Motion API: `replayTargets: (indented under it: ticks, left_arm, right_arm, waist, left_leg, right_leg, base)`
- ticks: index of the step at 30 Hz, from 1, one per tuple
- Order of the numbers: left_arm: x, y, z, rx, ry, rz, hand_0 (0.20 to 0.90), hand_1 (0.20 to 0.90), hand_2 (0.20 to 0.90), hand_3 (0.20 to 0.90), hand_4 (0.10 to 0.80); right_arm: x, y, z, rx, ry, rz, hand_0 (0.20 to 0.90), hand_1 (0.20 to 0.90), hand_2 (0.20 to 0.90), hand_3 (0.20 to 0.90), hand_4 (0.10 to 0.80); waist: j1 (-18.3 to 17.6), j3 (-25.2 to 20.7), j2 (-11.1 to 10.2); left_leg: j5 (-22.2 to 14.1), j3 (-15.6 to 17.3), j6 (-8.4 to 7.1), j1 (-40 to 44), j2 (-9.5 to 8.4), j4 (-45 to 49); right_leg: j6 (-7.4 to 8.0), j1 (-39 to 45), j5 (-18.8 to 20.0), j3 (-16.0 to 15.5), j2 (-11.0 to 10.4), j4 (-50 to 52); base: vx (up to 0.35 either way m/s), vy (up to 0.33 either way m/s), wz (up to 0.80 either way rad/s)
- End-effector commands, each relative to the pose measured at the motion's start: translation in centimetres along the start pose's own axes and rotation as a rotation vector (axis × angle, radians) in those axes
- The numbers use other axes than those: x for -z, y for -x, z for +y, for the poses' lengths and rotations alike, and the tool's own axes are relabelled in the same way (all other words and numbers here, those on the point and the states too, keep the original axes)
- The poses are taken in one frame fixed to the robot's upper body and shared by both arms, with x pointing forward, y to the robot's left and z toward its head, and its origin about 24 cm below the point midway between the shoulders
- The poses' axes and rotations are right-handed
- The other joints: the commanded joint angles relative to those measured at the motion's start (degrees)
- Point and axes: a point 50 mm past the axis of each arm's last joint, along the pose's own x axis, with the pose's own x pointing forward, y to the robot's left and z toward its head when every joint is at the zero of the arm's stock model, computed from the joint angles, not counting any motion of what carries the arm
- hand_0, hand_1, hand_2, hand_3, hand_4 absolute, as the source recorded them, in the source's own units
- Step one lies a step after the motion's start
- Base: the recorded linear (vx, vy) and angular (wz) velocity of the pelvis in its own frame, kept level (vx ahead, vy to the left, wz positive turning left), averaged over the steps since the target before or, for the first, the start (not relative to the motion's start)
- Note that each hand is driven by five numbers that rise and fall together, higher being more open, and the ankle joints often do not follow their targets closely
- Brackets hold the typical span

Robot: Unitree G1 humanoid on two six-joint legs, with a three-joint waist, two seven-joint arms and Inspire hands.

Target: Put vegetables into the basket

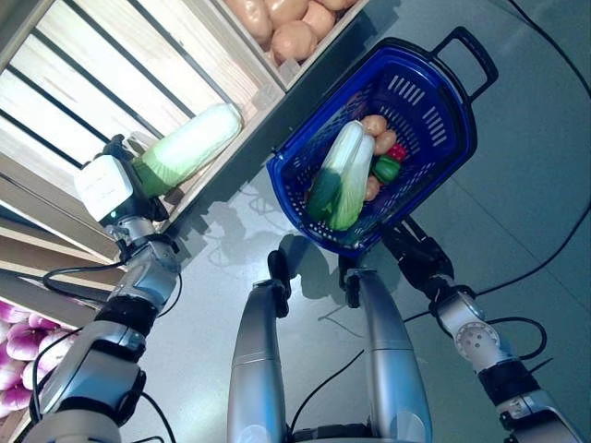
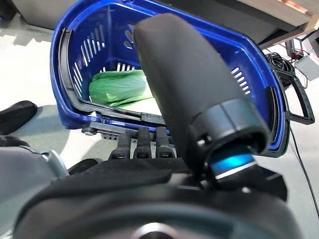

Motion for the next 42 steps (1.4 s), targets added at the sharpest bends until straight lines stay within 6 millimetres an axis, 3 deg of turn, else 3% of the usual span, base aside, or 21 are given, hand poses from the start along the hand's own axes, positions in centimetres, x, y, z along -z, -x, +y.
replayTargets:
  ticks: [1, 17, 22, 26, 27, 30, 37, 42]
  left_arm:
    - [-1.7, -0.8, 0.9, -0.08, 0.038, -0.072, 0.3, 0.3, 0.3, 0.3, 0.4]
    - [-2.5, 0.3, 0.6, -0.135, 0.205, -0.097, 0.3, 0.3, 0.3, 0.3, 0.4]
    - [-1.7, 1.9, 0.3, -0.125, 0.336, -0.098, 0.3, 0.3, 0.3, 0.3, 0.4]
    - [-1.2, 3.9, -0.5, -0.059, 0.487, -0.077, 0.3, 0.3, 0.3, 0.3, 0.4]
    - [-1.0, 4.8, -0.7, -0.04, 0.532, -0.075, 0.3, 0.3, 0.3, 0.3, 0.4]
    - [-0.7, 6.3, -1.1, 0.028, 0.619, -0.065, 0.3, 0.3, 0.3, 0.3, 0.4]
    - [0.9, 9.0, -1.2, 0.215, 0.815, -0.038, 0.3, 0.3, 0.3, 0.3, 0.4]
    - [1.7, 10.9, -1.4, 0.328, 0.846, -0.024, 0.3, 0.3, 0.3, 0.3, 0.4]
  right_arm:
    - [-0.1, 0.5, 2.0, -0.081, 0.008, -0.029, 0.9, 0.9, 0.9, 0.9, 0.8]
    - [0.8, 0.7, 2.5, -0.107, -0.012, -0.036, 0.9, 0.9, 0.9, 0.9, 0.8]
    - [1.9, 1.4, 1.8, -0.108, -0.028, -0.048, 0.9, 0.9, 0.9, 0.9, 0.8]
    - [2.8, 2.1, 1.2, -0.078, -0.002, -0.067, 0.9, 0.9, 0.9, 0.9, 0.8]
    - [3.0, 2.4, 0.6, -0.041, 0.022, -0.081, 0.9, 0.9, 0.9, 0.9, 0.8]
    - [3.2, 2.7, -0.1, -0.014, 0.024, -0.08, 0.9, 0.9, 0.9, 0.9, 0.8]
    - [3.5, 3.7, -2.5, 0.056, 0.015, -0.084, 0.9, 0.9, 0.9, 0.9, 0.8]
    - [4.1, 4.5, -3.8, 0.112, 0.008, -0.07, 0.9, 0.9, 0.9, 0.9, 0.8]
  waist:
    - [0.1, -0.1, -1.3]
    - [0.3, -0.1, -1.7]
    - [0.8, -0.1, -1.3]
    - [1.5, -0.2, -0.7]
    - [1.9, -1.2, -0.6]
    - [2.8, -3.3, -0.1]
    - [4.4, -9.2, 0.9]
    - [5.4, -13.6, 1.1]
  left_leg:
    - [3.0, -1.0, -1.72, -2.2, 0.73, -3.1]
    - [3.9, -1.1, -2.24, 1.5, 0.47, -5.9]
    - [5.9, -0.8, -3.11, 9.2, -0.22, -11.6]
    - [8.0, -0.5, -3.4, 17.4, -1.76, -18.4]
    - [10.3, -0.2, -3.22, 19.6, -2.25, -21.7]
    - [11.6, 0.0, -3.45, 24.1, -2.5, -26.7]
    - [13.6, -1.0, -3.82, 33.9, -2.92, -36.2]
    - [14.2, -2.0, -3.46, 40.7, -3.27, -42.2]
  right_leg:
    - [0.54, 2.5, 3.6, -1.8, -1.7, -3.2]
    - [0.8, 6.1, 3.8, -1.8, -0.9, -5.6]
    - [1.11, 14.1, 4.7, -1.8, -0.6, -12.1]
    - [1.45, 22.7, 5.8, -2.1, -0.7, -18.8]
    - [1.42, 25.6, 7.4, -3.1, -1.3, -22.4]
    - [1.3, 30.8, 7.6, -4.9, -1.7, -27.1]
    - [1.4, 41.8, 8.6, -8.5, -1.7, -35.7]
    - [1.87, 48.7, 9.7, -9.8, -1.5, -40.9]
  base:
    - [0.0, 0.0, 0.0]
    - [0.0, 0.0, 0.0]
    - [0.018, -0.016, -0.05]
    - [0.026, -0.026, 0.02]
    - [-0.017, -0.011, 0.04]
    - [0.022, -0.005, 0.02]
    - [0.043, -0.01, 0.12]
    - [0.096, 0.001, 0.11]
